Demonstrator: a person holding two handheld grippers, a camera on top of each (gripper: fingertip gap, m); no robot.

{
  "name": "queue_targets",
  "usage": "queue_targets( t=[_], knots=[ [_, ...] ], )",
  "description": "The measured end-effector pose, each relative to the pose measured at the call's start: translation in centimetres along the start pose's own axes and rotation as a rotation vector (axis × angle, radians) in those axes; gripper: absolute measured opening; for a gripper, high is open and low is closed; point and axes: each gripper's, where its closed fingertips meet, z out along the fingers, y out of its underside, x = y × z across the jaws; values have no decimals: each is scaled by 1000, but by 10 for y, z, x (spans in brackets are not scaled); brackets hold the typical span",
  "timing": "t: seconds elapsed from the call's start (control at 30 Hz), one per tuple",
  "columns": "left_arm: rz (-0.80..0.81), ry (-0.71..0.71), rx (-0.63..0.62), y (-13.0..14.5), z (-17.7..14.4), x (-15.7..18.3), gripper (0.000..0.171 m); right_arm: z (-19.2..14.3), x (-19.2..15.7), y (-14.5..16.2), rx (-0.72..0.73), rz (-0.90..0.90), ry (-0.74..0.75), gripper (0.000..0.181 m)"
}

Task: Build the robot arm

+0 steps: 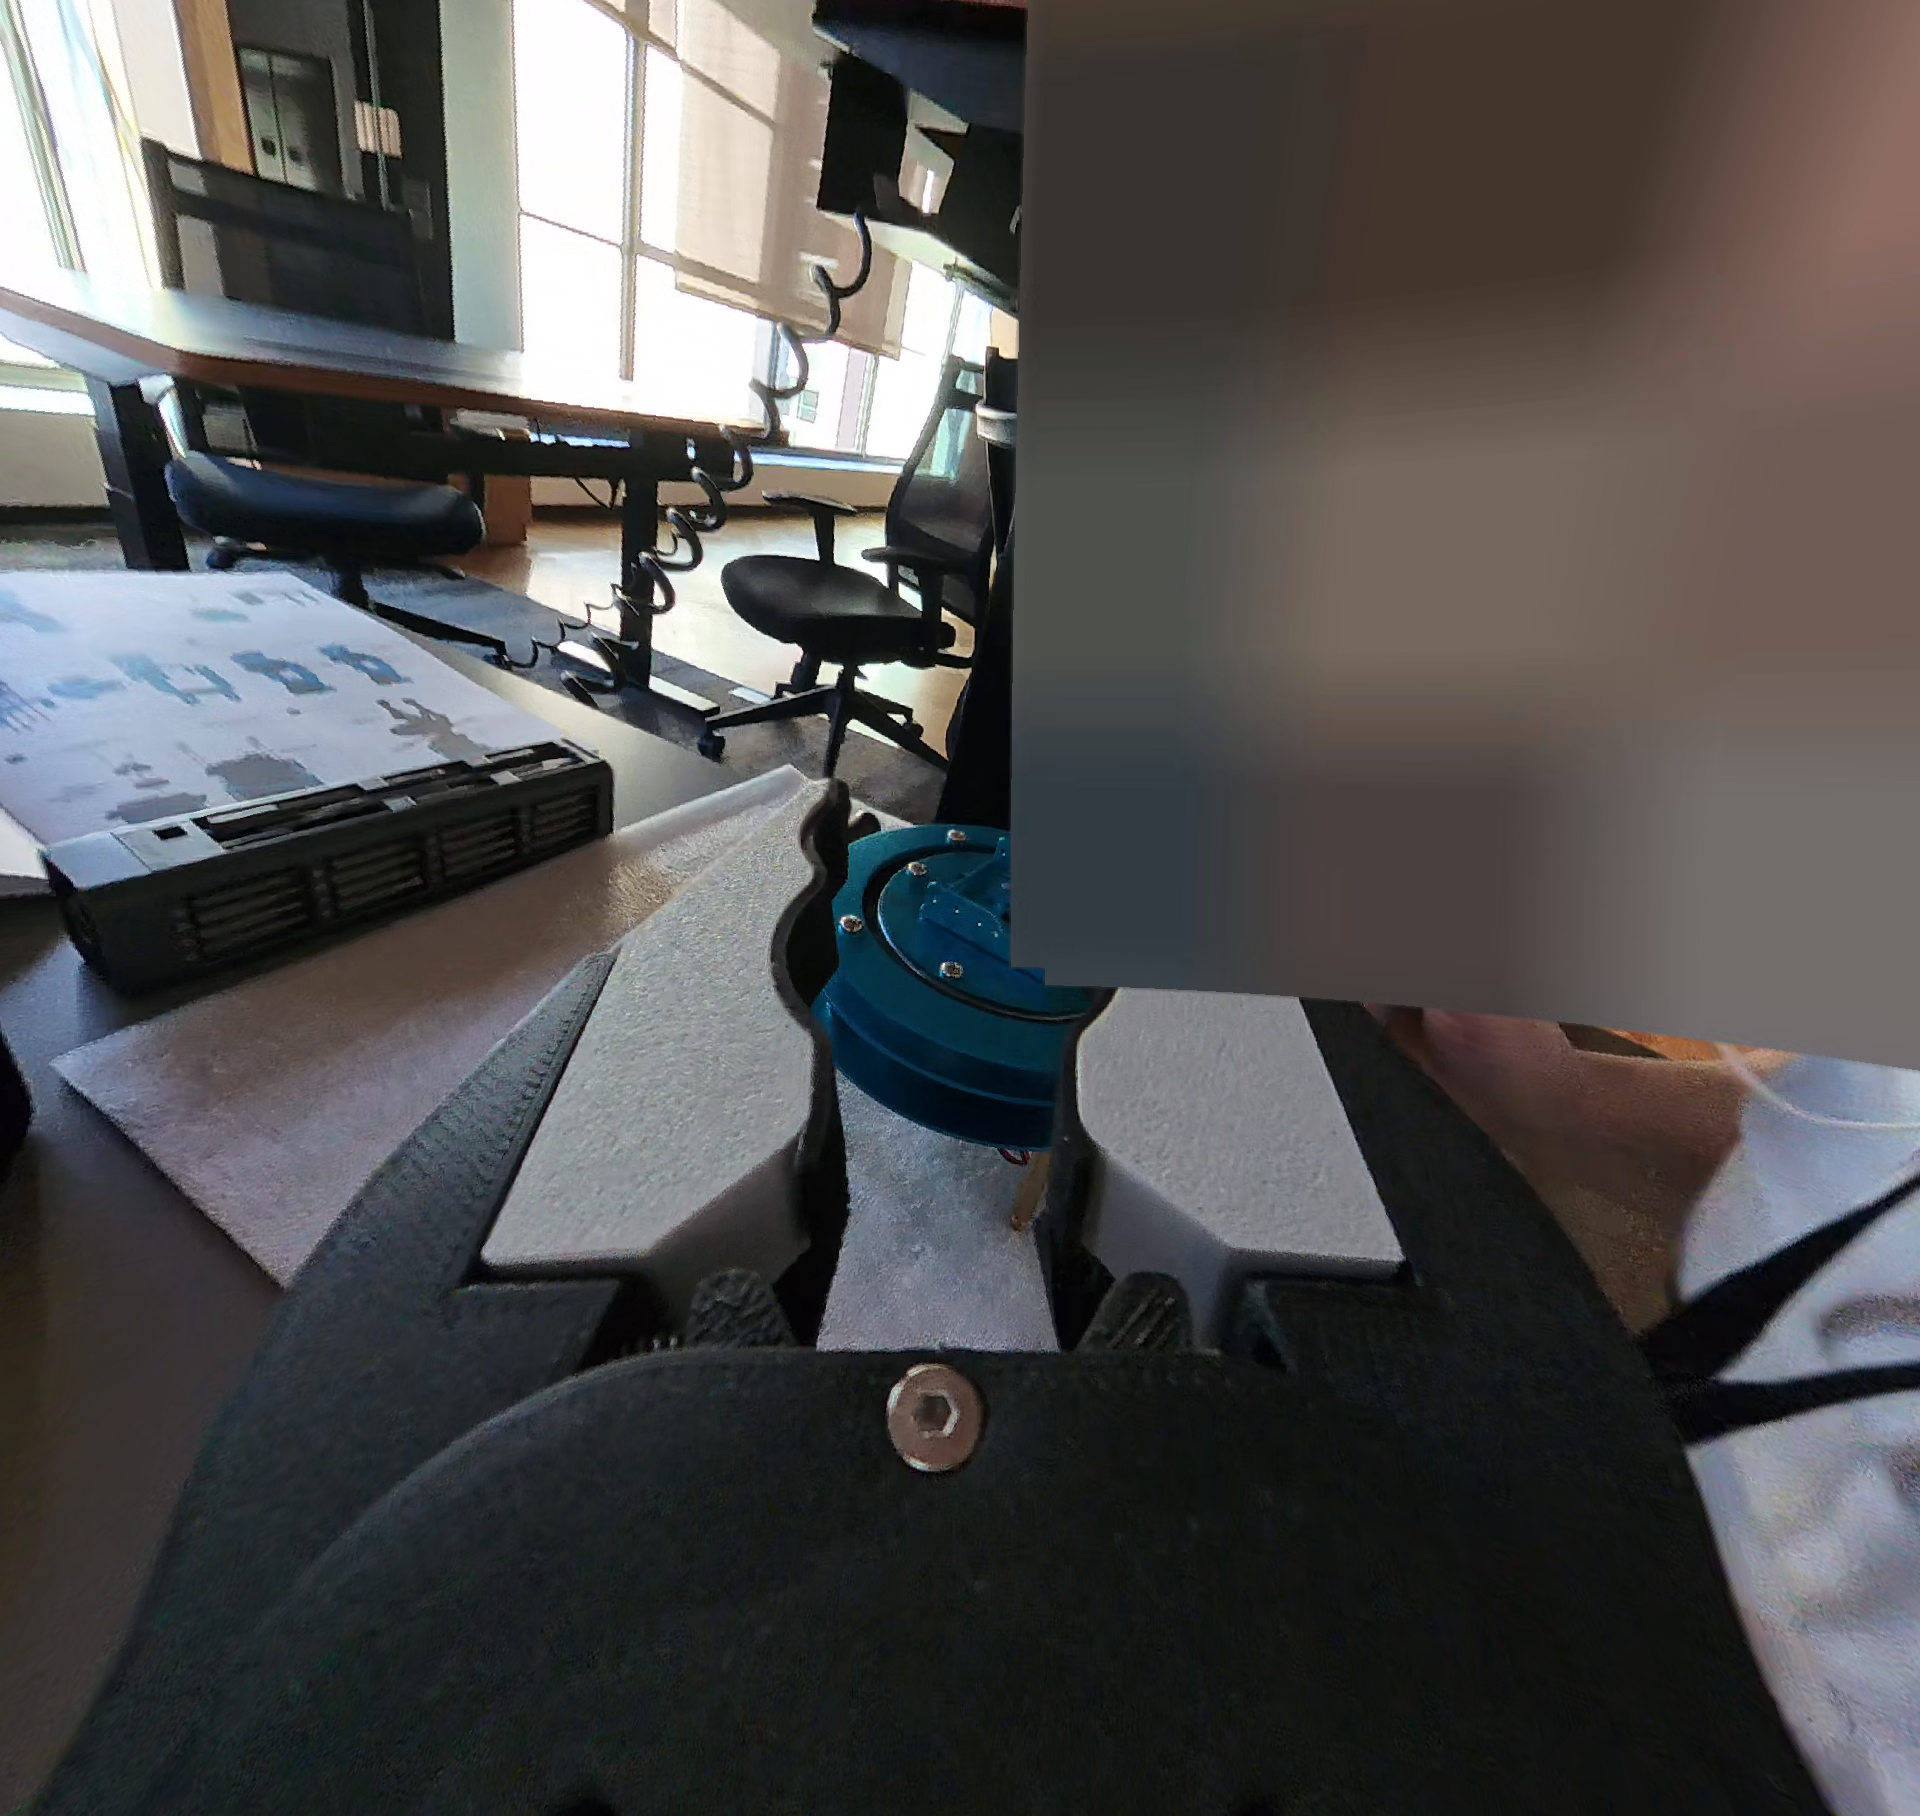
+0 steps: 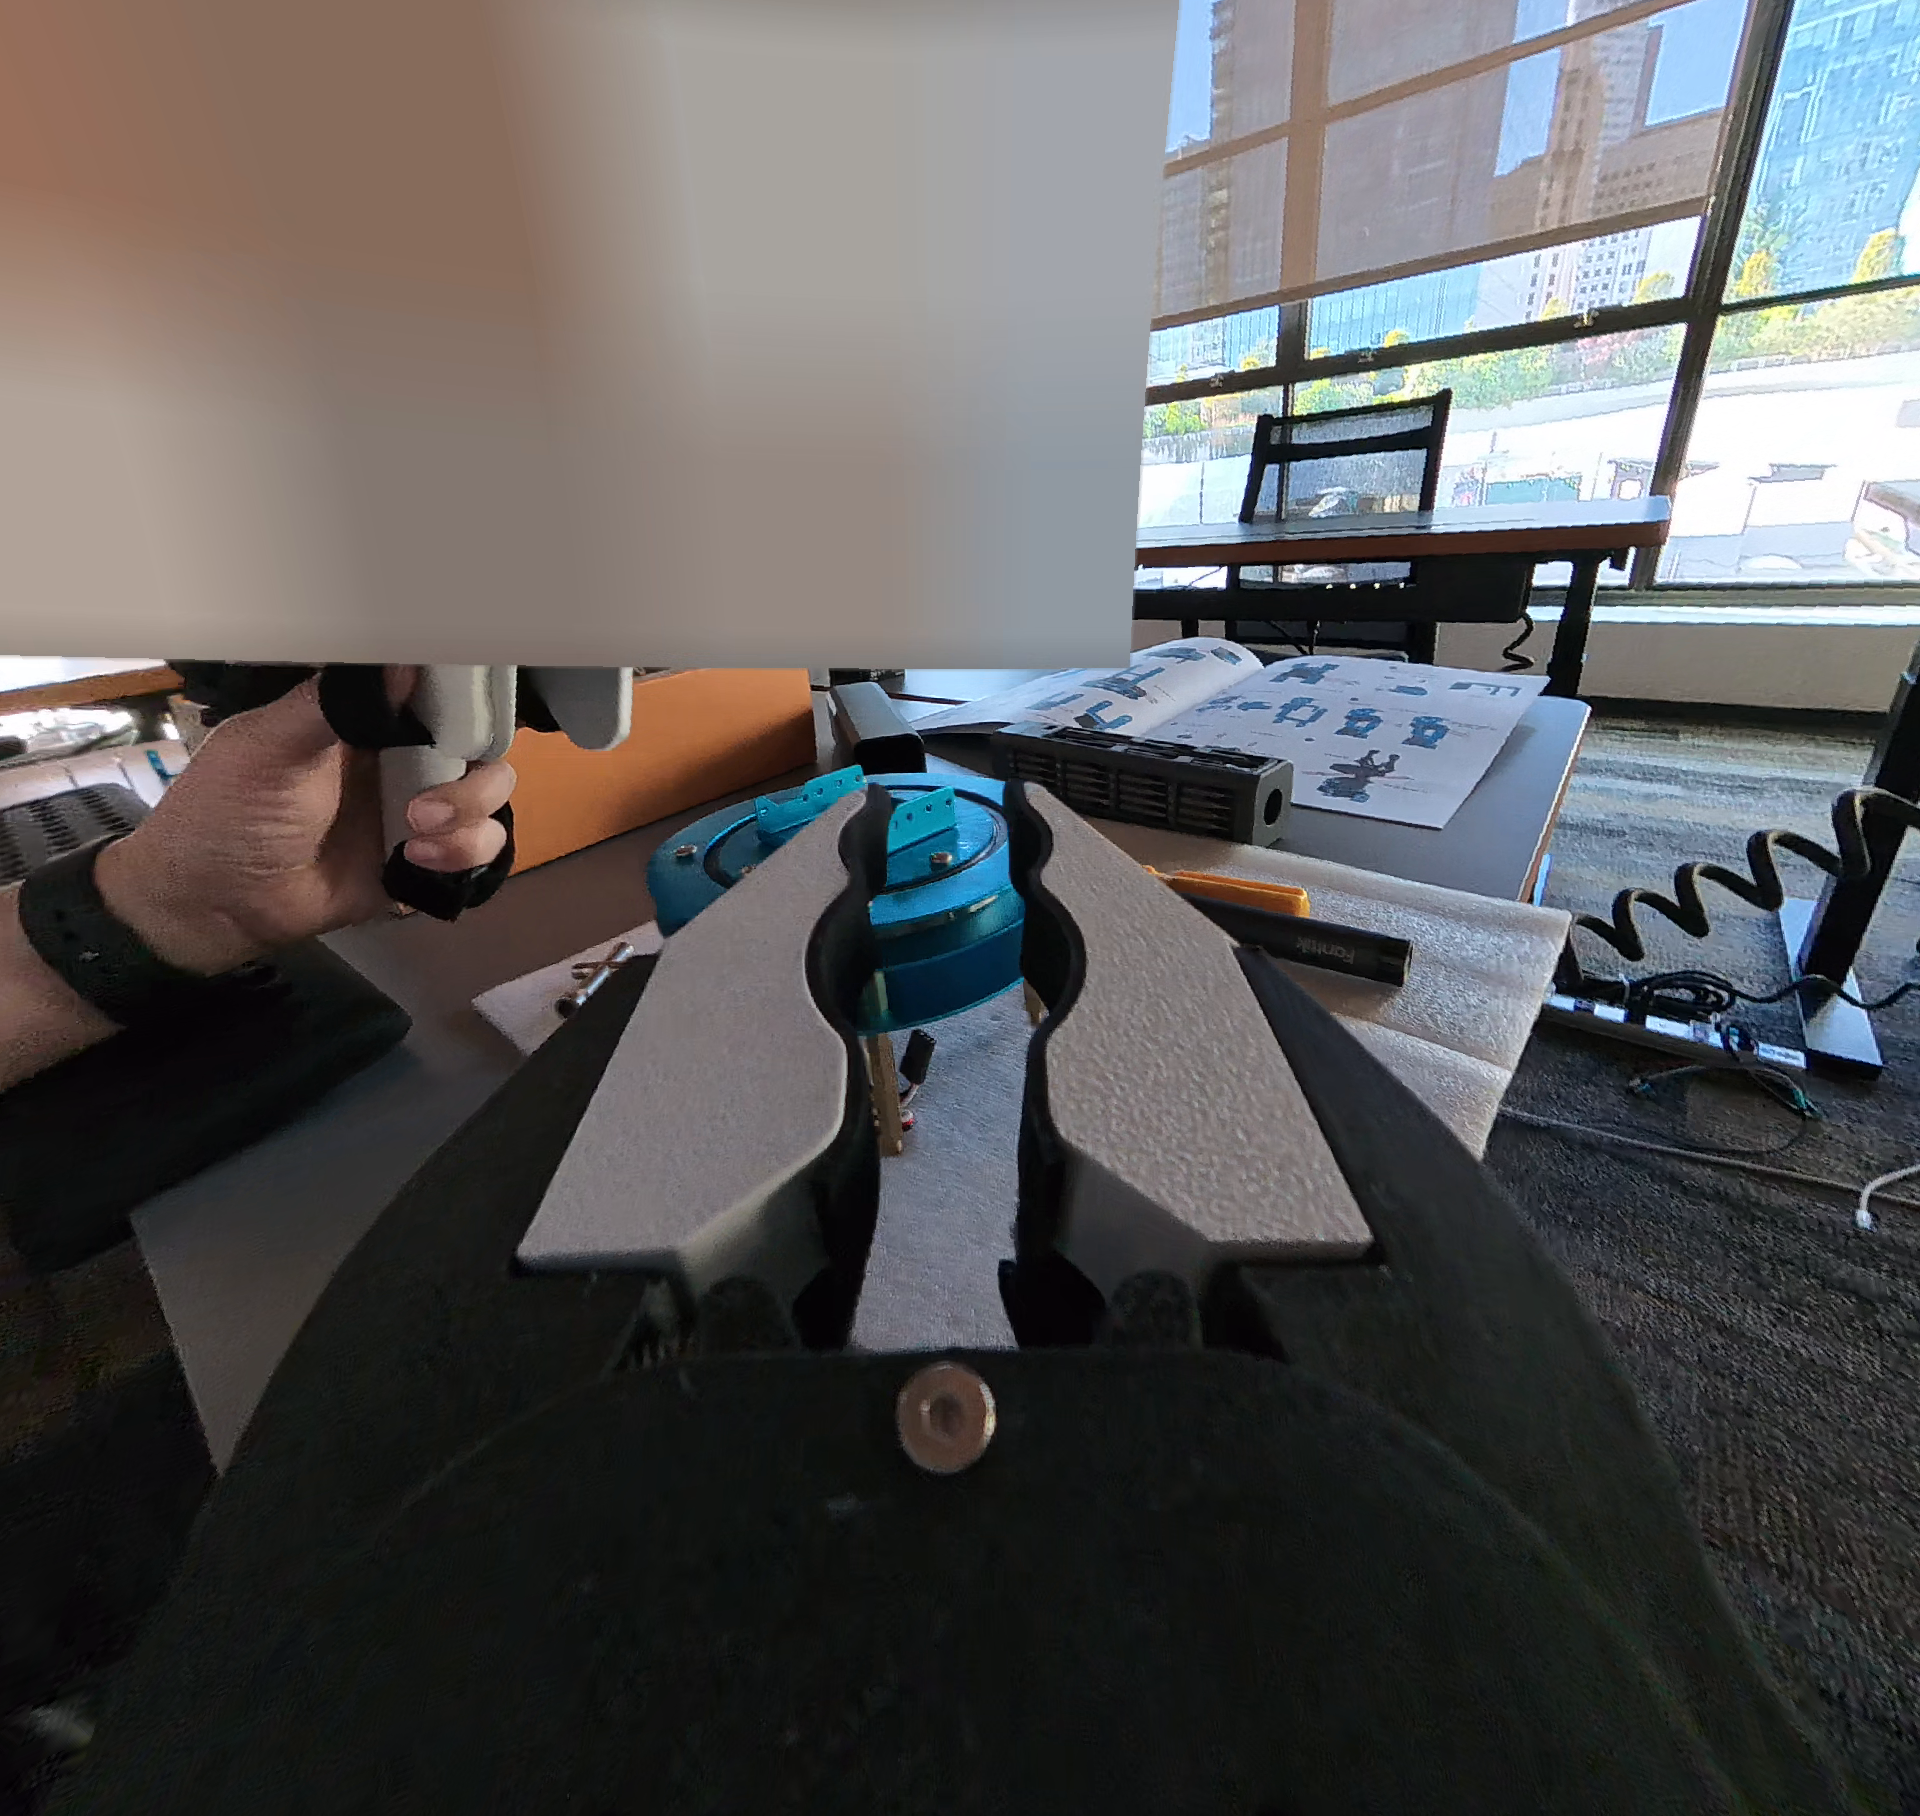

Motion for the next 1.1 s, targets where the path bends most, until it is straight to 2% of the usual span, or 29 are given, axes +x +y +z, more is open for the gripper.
queue_targets(
  t=[0.03, 0.17, 0.23, 0.3, 0.4, 0.47, 0.53, 0.57, 0.63, 0.73, 0.8, 0.9, 1.03, 1.1],
  knots=[
    [26, -8, 2, -2, -2, 1, 39, -1, -3, -1, 8, -13, -10, 20],
    [139, -8, -20, -5, -6, 8, 35, -3, -8, -4, 32, -48, -28, 21],
    [126, 26, 0, -15, -13, 22, 20, -12, -15, -13, 88, -74, -63, 21],
    [113, 36, 34, -32, -27, 47, 18, -34, -22, -26, 128, -79, -49, 21],
    [150, -9, 44, -42, -59, 91, 17, -91, -47, -45, 164, -140, -31, 22],
    [170, -39, 34, -33, -83, 121, 14, -136, -58, -39, 131, -205, 16, 27],
    [171, -25, 7, -13, -106, 153, 7, -180, -71, -22, 49, -216, 38, 30],
    [168, -6, -17, 0, -116, 169, 0, -202, -77, -14, 14, -197, 43, 35],
    [152, 33, -73, 25, -134, 198, 0, -241, -90, 0, -55, -134, 59, 48],
    [114, 90, -110, 44, -153, 233, 0, -281, -108, 12, -148, -80, 79, 47],
    [115, 112, -119, 48, -163, 249, 0, -294, -110, 13, -182, -147, 123, 38],
    [143, 102, -117, 46, -170, 259, 0, -295, -109, -1, -186, -263, 156, 28],
    [164, 113, -144, 44, -161, 260, 0, -290, -106, -19, -190, -391, 155, 22],
    [182, 122, -149, 43, -150, 258, 0, -293, -104, -17, -194, -423, 134, 0]
  ],
)
